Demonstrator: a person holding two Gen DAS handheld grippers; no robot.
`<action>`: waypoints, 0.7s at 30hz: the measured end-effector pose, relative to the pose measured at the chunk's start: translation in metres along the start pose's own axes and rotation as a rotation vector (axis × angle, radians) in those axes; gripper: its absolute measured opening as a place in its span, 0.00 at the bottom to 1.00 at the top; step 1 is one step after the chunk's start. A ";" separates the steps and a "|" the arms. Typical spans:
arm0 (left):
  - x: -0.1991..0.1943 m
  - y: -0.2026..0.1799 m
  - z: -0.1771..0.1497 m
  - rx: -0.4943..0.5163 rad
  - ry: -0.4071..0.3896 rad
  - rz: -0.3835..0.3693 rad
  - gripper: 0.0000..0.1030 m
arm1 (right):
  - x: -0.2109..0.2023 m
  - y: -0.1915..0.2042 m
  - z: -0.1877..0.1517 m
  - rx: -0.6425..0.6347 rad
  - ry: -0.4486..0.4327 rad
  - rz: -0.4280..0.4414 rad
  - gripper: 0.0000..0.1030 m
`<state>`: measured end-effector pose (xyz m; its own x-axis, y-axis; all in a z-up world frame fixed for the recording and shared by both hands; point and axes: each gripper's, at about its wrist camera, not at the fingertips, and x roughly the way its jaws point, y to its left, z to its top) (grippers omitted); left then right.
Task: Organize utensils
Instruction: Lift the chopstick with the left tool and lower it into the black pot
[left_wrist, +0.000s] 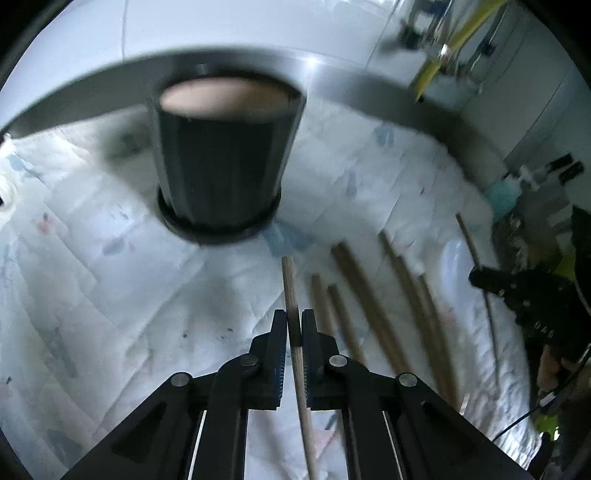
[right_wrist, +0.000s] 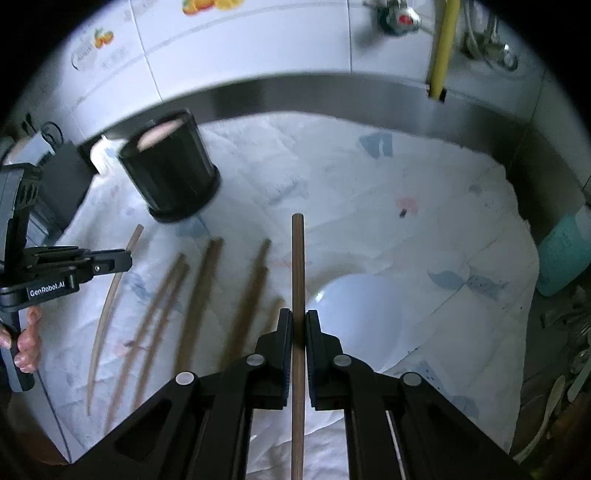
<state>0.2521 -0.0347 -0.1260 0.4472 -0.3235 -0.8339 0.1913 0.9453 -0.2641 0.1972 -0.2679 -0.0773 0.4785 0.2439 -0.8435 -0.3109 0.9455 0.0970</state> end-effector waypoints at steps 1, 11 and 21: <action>-0.011 -0.001 0.002 -0.001 -0.029 -0.006 0.07 | -0.005 0.002 0.001 -0.002 -0.011 0.001 0.09; -0.127 0.000 0.034 -0.002 -0.304 -0.022 0.06 | -0.047 0.022 0.019 -0.012 -0.120 0.047 0.09; -0.221 0.001 0.106 0.036 -0.532 -0.035 0.06 | -0.081 0.036 0.054 -0.031 -0.233 0.058 0.09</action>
<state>0.2463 0.0336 0.1098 0.8196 -0.3397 -0.4613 0.2395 0.9346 -0.2628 0.1911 -0.2416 0.0231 0.6345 0.3443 -0.6920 -0.3670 0.9221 0.1223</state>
